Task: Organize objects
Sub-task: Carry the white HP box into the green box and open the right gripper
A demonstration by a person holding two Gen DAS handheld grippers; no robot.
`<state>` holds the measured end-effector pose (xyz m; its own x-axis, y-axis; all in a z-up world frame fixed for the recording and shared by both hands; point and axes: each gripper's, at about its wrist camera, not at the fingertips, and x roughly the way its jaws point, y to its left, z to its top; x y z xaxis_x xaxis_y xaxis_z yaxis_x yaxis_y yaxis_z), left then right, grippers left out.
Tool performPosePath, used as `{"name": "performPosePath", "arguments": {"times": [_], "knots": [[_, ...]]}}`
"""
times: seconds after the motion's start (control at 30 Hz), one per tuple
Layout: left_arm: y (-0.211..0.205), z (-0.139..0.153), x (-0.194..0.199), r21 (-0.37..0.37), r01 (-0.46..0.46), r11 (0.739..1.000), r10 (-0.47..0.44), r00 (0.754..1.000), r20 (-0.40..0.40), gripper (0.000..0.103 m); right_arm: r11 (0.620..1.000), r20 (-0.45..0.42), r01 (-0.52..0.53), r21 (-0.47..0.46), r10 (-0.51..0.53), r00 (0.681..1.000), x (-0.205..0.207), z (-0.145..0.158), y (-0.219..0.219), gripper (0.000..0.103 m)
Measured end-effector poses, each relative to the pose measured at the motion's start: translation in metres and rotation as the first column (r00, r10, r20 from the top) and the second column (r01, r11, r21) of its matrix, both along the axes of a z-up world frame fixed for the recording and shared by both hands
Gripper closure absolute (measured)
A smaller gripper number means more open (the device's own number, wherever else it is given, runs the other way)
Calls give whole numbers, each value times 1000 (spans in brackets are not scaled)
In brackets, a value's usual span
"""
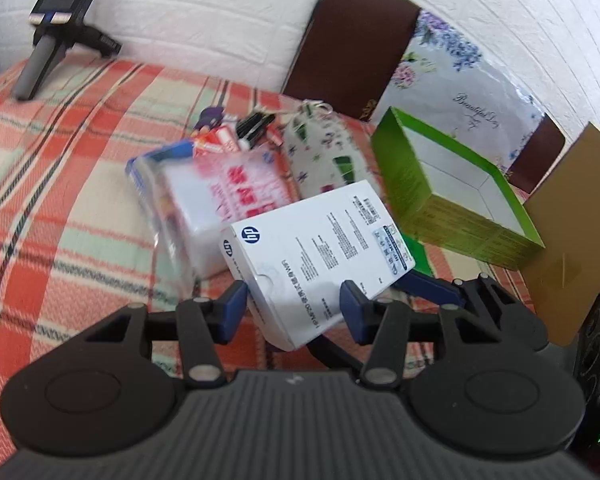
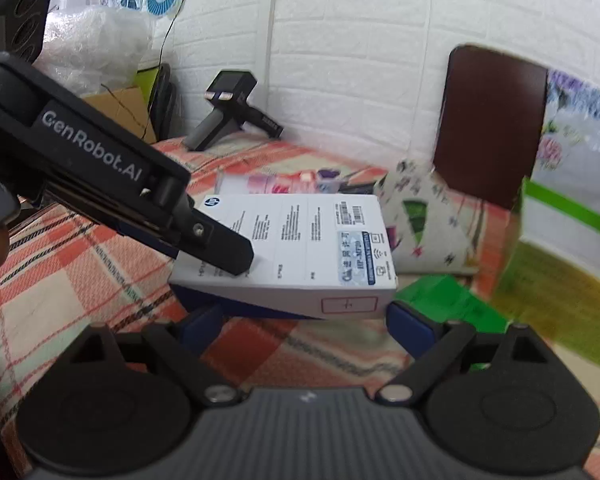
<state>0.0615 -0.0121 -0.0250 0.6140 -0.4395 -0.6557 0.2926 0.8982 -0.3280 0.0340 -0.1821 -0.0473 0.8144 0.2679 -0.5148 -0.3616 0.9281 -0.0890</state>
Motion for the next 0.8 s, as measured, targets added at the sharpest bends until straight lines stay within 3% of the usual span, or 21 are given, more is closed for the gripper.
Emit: {"name": "performPosePath", "arguments": {"times": [0.13, 0.17, 0.23, 0.33, 0.4, 0.5, 0.57, 0.63, 0.8], "knots": [[-12, 3, -1, 6, 45, 999, -45, 999, -2, 51, 999, -2, 21, 31, -21, 1000, -9, 14, -15, 10], [-16, 1, -1, -2, 76, 997, -76, 997, -12, 57, 999, -5, 24, 38, -24, 1000, -14, 15, -19, 12], [-28, -7, -2, -14, 141, 990, -141, 989, -51, 60, 999, -22, -11, 50, 12, 1000, -26, 13, -25, 13], [-42, -17, -4, 59, 158, 986, -155, 986, -59, 59, 999, -23, -40, -36, 39, 999, -40, 2, -20, 8], [-39, -20, -1, 56, 143, 988, -139, 987, -79, 59, 999, -49, -15, -39, 13, 999, -39, -3, -25, 8], [-28, -19, 4, 18, 116, 993, -114, 988, -104, 53, 999, -38, 40, -21, -41, 998, -35, -5, -44, 8], [-27, -19, 6, 12, 90, 996, -89, 990, -109, 41, 999, -10, 47, -10, -47, 999, -30, -2, -53, 4], [-30, -20, 9, -7, 75, 997, -75, 988, -134, 35, 1000, 15, 29, -4, -29, 999, -21, 0, -57, 0], [-40, -39, 27, -48, 86, 995, -94, 976, -197, 40, 995, -44, -92, -30, 90, 995, 7, -17, -46, 0]]}}
